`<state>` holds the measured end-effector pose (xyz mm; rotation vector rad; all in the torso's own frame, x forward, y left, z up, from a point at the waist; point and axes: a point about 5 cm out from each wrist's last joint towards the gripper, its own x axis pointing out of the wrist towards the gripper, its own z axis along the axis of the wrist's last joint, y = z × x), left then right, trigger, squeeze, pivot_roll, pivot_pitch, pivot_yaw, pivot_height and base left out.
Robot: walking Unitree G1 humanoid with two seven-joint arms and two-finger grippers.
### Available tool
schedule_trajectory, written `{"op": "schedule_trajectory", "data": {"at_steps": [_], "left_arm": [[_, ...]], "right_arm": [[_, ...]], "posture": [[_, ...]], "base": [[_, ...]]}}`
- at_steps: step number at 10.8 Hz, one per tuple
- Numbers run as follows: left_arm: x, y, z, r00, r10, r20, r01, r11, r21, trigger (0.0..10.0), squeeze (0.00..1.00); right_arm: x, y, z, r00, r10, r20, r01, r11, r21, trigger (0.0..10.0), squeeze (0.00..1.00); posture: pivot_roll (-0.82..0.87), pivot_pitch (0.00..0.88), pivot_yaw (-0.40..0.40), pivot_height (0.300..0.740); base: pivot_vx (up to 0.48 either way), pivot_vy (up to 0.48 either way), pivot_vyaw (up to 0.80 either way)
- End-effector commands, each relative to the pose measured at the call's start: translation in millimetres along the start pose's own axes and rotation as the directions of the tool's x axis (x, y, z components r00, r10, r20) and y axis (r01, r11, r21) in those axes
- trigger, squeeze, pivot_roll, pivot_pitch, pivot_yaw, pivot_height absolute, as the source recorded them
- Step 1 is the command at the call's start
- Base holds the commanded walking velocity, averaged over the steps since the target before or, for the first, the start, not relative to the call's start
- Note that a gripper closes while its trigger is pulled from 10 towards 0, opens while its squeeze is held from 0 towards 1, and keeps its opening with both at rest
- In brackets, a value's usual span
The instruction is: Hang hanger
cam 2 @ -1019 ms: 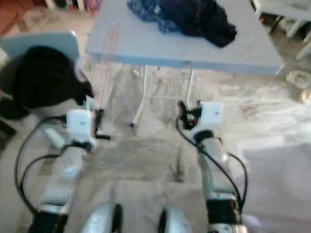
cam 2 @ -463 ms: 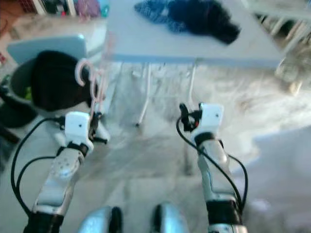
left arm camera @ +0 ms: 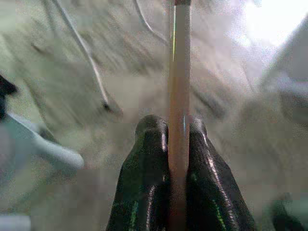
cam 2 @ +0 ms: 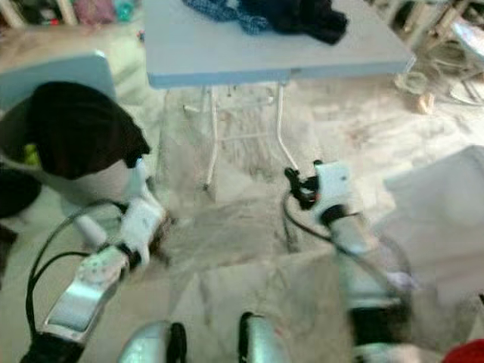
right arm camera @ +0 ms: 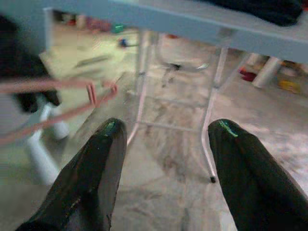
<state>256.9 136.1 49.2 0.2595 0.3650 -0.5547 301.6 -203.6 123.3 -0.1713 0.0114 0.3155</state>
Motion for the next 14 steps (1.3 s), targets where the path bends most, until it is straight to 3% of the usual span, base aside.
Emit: {"op": "schedule_trajectory", "data": {"at_steps": [1,2,3,4,6,7,8,9,11,12,13,14], "left_arm": [[-2.4,-4.6,-8.5,0.994,-0.098,-0.048,0.099,0.995,0.011,10.0,0.0],[-6.4,-7.5,-12.1,0.979,-0.191,-0.072,0.195,0.979,0.056,10.0,0.0],[-9.2,-15.9,-13.3,0.95,-0.3,-0.086,0.307,0.948,0.085,10.0,0.0],[-11.0,-30.3,-14.2,0.898,-0.429,-0.101,0.438,0.893,0.103,10.0,0.0],[-9.6,-51.1,-13.8,0.815,-0.569,-0.112,0.579,0.807,0.117,10.0,0.0],[-8.9,-56.4,-12.6,0.784,-0.61,-0.112,0.621,0.775,0.117,10.0,0.0],[-7.6,-55.6,-12.0,0.782,-0.613,-0.113,0.624,0.772,0.123,10.0,0.0],[-5.8,-56.3,-9.8,0.759,-0.64,-0.117,0.651,0.746,0.14,10.0,0.0],[-3.0,-58.7,-7.3,0.744,-0.658,-0.117,0.668,0.729,0.15,10.0,0.0],[-2.0,-59.5,-6.3,0.735,-0.668,-0.116,0.678,0.72,0.149,10.0,0.0],[-1.5,-60.1,-6.7,0.726,-0.677,-0.123,0.688,0.711,0.145,10.0,0.0],[-1.2,-59.9,-6.5,0.726,-0.677,-0.123,0.688,0.711,0.146,10.0,0.0]], "right_arm": [[-3.2,-10.5,-1.2,0.996,0.08,-0.031,-0.081,0.996,-0.039,10.0,0.0],[-7.9,-17.6,1.3,0.982,0.181,-0.063,-0.187,0.977,-0.106,10.0,0.0],[-15.1,-14.9,2.2,0.934,0.336,-0.119,-0.352,0.923,-0.157,10.0,0.0],[-25.4,-9.1,-0.3,0.842,0.496,-0.214,-0.535,0.821,-0.2,10.0,0.0],[-52.1,-1.3,-10.8,0.566,0.72,-0.402,-0.806,0.587,-0.083,10.0,0.0],[-52.0,0.9,-13.2,0.515,0.724,-0.459,-0.846,0.515,-0.138,10.0,0.0],[-54.1,4.3,-14.7,0.465,0.745,-0.478,-0.874,0.471,-0.116,10.0,0.0],[-54.3,8.9,-18.5,0.399,0.754,-0.522,-0.91,0.396,-0.124,10.0,0.0],[-52.5,13.4,-19.1,0.367,0.766,-0.527,-0.926,0.357,-0.126,10.0,0.0],[-48.4,17.8,-19.4,0.346,0.764,-0.545,-0.936,0.319,-0.147,0.0,0.0],[-41.2,19.8,-14.4,0.342,0.771,-0.538,-0.939,0.297,-0.171,1.5,0.0],[-37.3,17.9,-8.1,0.347,0.778,-0.524,-0.938,0.304,-0.169,2.2,0.0]], "posture": [[0.01,0.175,-0.043,0.74],[0.01,0.175,-0.043,0.74],[0.01,0.174,-0.043,0.74],[0.0,0.175,-0.039,0.74],[0.0,0.177,-0.034,0.74],[0.0,0.177,-0.03,0.74],[0.0,0.177,-0.03,0.74],[-0.01,0.178,-0.025,0.74],[-0.01,0.179,-0.025,0.74],[-0.02,0.178,-0.024,0.74],[-0.01,0.177,-0.024,0.74],[-0.01,0.176,-0.025,0.74]], "base": [[0.0,0.0,0.0],[0.0,0.0,0.0],[0.0,0.0,0.0],[0.0,0.0,0.0],[0.0,0.0,0.0],[0.0,0.0,0.0],[0.0,0.0,0.0],[0.0,0.0,0.0],[0.0,0.0,0.0],[0.0,0.0,0.0],[0.0,0.0,0.0],[0.0,0.0,0.0]]}}
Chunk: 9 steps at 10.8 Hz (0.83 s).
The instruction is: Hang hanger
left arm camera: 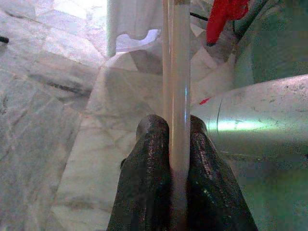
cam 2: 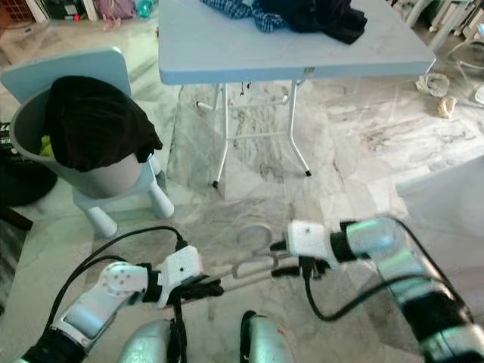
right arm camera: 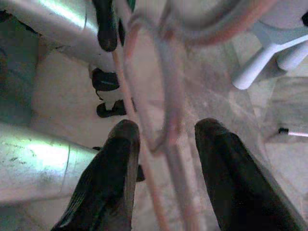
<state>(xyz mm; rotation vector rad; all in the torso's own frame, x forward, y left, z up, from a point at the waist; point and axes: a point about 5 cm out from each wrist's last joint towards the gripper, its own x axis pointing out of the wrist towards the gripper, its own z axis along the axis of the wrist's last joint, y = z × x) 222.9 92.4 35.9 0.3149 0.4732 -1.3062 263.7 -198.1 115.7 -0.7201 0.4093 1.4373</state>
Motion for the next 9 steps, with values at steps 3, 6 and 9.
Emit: {"op": "schedule_trajectory", "data": {"at_steps": [3,6,9], "left_arm": [[3.6,-3.0,2.0,1.0,-0.031,0.004,0.031,0.999,0.011,10.0,0.0],[5.1,-2.2,2.3,0.999,-0.037,-0.003,0.037,0.999,0.022,10.0,0.0],[5.7,-2.2,0.9,0.999,-0.037,-0.007,0.037,0.999,0.016,10.0,0.0]], "right_arm": [[-8.0,-7.5,-15.8,0.989,0.013,-0.149,-0.024,0.997,-0.073,0.0,0.0],[-3.7,-11.4,-22.6,0.967,0.07,-0.244,-0.104,0.986,-0.128,0.0,0.0],[-5.7,-19.8,-27.0,0.953,0.07,-0.296,-0.121,0.98,-0.16,0.0,0.0]], "posture": [[-0.01,0.174,-0.025,0.74],[-0.01,0.175,-0.028,0.74],[-0.01,0.173,-0.028,0.74]], "base": [[0.0,0.0,0.0],[0.0,0.0,0.0],[0.0,0.0,0.0]]}}
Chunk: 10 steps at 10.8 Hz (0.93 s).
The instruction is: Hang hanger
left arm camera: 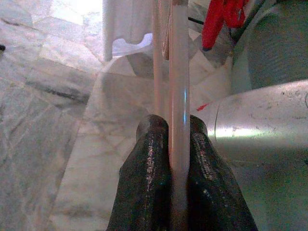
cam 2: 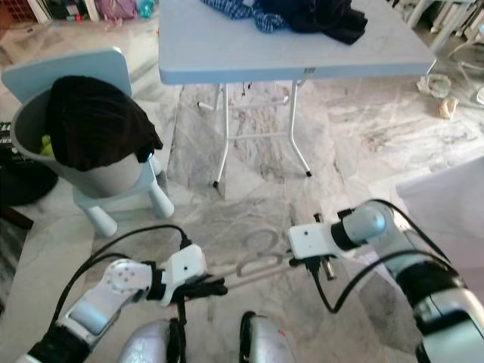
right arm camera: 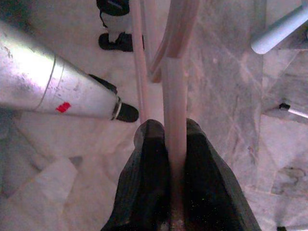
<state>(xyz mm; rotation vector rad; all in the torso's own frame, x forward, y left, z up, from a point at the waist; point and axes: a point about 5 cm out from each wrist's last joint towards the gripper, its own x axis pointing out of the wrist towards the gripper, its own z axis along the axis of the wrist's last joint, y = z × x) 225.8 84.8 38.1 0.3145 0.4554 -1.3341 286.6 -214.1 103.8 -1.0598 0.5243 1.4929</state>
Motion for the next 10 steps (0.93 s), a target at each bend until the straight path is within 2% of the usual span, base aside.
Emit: {"op": "schedule_trajectory", "data": {"at_steps": [1,3,4,5,7,8,9,10], "left_arm": [[-0.2,-2.8,-5.8,1.0,-0.014,-0.023,0.014,1.0,-0.002,10.0,0.0],[0.4,-2.1,-8.5,1.0,-0.014,-0.026,0.014,1.0,-0.008,10.0,0.0],[0.7,-2.1,-9.1,1.0,-0.012,-0.026,0.012,1.0,-0.012,10.0,1.0],[0.1,0.8,-8.5,1.0,0.018,-0.025,-0.017,1.0,0.017,10.0,1.0],[-7.9,28.6,0.9,0.972,0.234,0.02,-0.235,0.966,0.111,10.0,1.0],[-15.2,42.4,7.8,0.937,0.345,0.056,-0.35,0.925,0.147,10.0,1.0],[-22.2,49.0,12.4,0.889,0.447,0.099,-0.458,0.874,0.162,10.0,1.0],[-26.5,51.8,13.9,0.851,0.508,0.13,-0.524,0.838,0.153,10.0,1.0]], "right_arm": [[-6.2,-1.7,-7.8,0.999,-0.005,-0.052,0.005,1.0,0.008,0.0,0.0],[-13.1,-5.1,-16.9,0.994,-0.003,-0.106,0.003,1.0,0.005,0.0,0.0],[-13.0,-3.5,-18.2,0.994,0.0,-0.106,0.001,1.0,0.01,0.0,0.0],[-11.3,-3.8,-20.0,0.994,-0.017,-0.11,0.018,1.0,0.009,0.0,0.0],[-9.4,-10.7,-32.1,0.966,-0.153,-0.209,0.152,0.988,-0.019,0.0,0.0],[-9.5,-12.7,-42.9,0.932,-0.24,-0.272,0.251,0.968,0.007,0.0,0.0],[-8.8,-12.7,-51.1,0.896,-0.32,-0.308,0.354,0.934,0.058,0.0,0.0],[-7.7,-10.8,-55.9,0.874,-0.358,-0.328,0.405,0.911,0.083,0.0,0.0]], "posture": [[0.0,0.17,-0.026,0.74],[-0.01,0.169,-0.028,0.74],[-0.01,0.169,-0.028,0.74],[0.0,0.167,-0.029,0.74],[0.0,0.167,-0.03,0.74],[0.0,0.167,-0.03,0.74],[0.0,0.172,-0.031,0.74],[0.0,0.173,-0.031,0.74]], "base": [[0.0,0.0,0.0],[0.0,0.0,0.0],[0.0,0.0,0.0],[0.0,0.0,0.0],[0.0,0.0,0.0],[0.0,0.0,0.0],[0.0,0.0,0.0],[0.0,0.0,0.0]]}}
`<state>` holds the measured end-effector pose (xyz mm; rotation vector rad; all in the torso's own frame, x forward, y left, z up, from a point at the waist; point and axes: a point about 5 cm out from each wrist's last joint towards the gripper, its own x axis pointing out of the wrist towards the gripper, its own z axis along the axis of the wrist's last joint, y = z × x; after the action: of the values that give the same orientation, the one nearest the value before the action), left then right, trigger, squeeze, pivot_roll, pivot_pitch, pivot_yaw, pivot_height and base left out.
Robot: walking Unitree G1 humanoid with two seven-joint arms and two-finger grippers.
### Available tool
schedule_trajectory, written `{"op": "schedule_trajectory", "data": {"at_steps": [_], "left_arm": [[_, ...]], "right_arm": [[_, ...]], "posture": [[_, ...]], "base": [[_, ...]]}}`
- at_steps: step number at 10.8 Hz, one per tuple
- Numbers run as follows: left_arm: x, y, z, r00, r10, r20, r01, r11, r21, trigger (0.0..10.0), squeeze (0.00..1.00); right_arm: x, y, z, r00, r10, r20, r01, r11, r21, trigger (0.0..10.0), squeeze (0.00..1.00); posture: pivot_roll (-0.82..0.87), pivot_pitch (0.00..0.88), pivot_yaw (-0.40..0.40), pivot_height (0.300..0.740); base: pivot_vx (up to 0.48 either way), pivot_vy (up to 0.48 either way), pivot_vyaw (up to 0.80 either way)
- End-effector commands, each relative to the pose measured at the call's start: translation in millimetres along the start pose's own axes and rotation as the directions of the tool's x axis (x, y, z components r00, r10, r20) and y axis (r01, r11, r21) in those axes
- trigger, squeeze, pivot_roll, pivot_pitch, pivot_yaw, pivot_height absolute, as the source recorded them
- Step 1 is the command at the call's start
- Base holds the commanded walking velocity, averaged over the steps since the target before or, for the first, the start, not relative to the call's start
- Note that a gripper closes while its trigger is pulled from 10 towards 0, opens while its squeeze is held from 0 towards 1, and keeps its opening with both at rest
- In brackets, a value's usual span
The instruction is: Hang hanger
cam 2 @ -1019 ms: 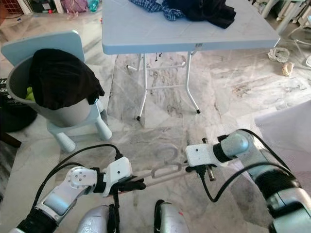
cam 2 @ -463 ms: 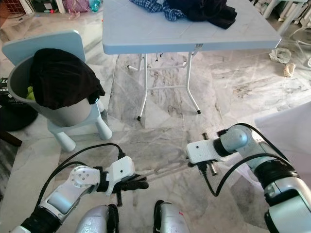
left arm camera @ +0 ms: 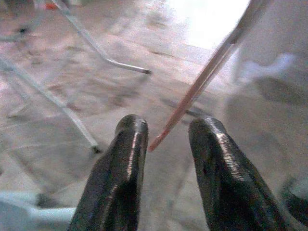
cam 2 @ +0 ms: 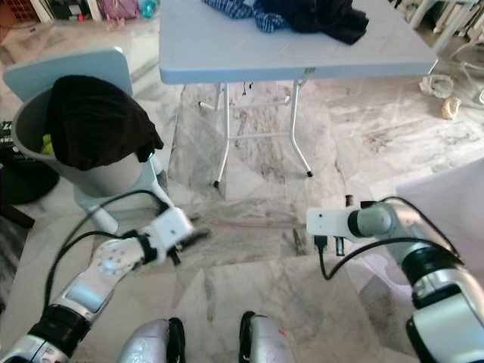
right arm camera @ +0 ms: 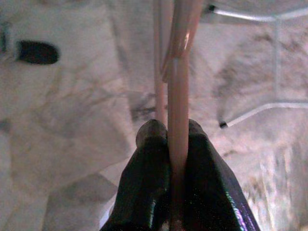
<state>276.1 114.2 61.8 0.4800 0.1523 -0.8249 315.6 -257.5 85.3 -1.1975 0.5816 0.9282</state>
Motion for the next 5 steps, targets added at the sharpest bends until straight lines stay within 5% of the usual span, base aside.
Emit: {"op": "schedule_trajectory", "data": {"at_steps": [1,2,3,4,5], "left_arm": [[-3.3,1.3,0.5,0.998,0.06,0.023,-0.06,0.998,0.003,10.0,1.0],[-15.1,13.6,-4.1,0.949,0.313,0.034,-0.308,0.945,-0.11,10.0,1.0],[-22.4,17.0,-9.7,0.903,0.43,-0.001,-0.423,0.889,-0.174,10.0,1.0],[-30.6,16.7,-15.8,0.851,0.524,-0.038,-0.51,0.808,-0.294,10.0,1.0],[-30.8,13.1,-16.4,0.849,0.527,-0.043,-0.501,0.777,-0.381,10.0,1.0]], "right_arm": [[1.8,5.7,-7.7,0.998,-0.063,-0.003,0.063,0.993,0.104,0.0,0.0],[12.6,19.2,-13.2,0.974,-0.224,0.017,0.198,0.889,0.413,0.0,0.0],[18.0,27.4,-13.4,0.944,-0.329,0.016,0.257,0.766,0.59,0.0,0.0],[25.3,40.3,-8.1,0.883,-0.47,0.0,0.291,0.547,0.785,0.0,0.0],[28.9,46.7,-5.7,0.809,-0.58,-0.095,0.331,0.317,0.889,0.0,0.0]], "posture": [[0.01,0.176,-0.032,0.74],[0.02,0.181,-0.037,0.74],[0.02,0.184,-0.04,0.74],[0.02,0.186,-0.035,0.74],[0.02,0.185,-0.03,0.74]], "base": [[0.0,0.0,0.0],[0.0,0.0,0.0],[0.0,0.0,0.0],[0.0,0.0,0.0],[0.0,0.0,0.0]]}}
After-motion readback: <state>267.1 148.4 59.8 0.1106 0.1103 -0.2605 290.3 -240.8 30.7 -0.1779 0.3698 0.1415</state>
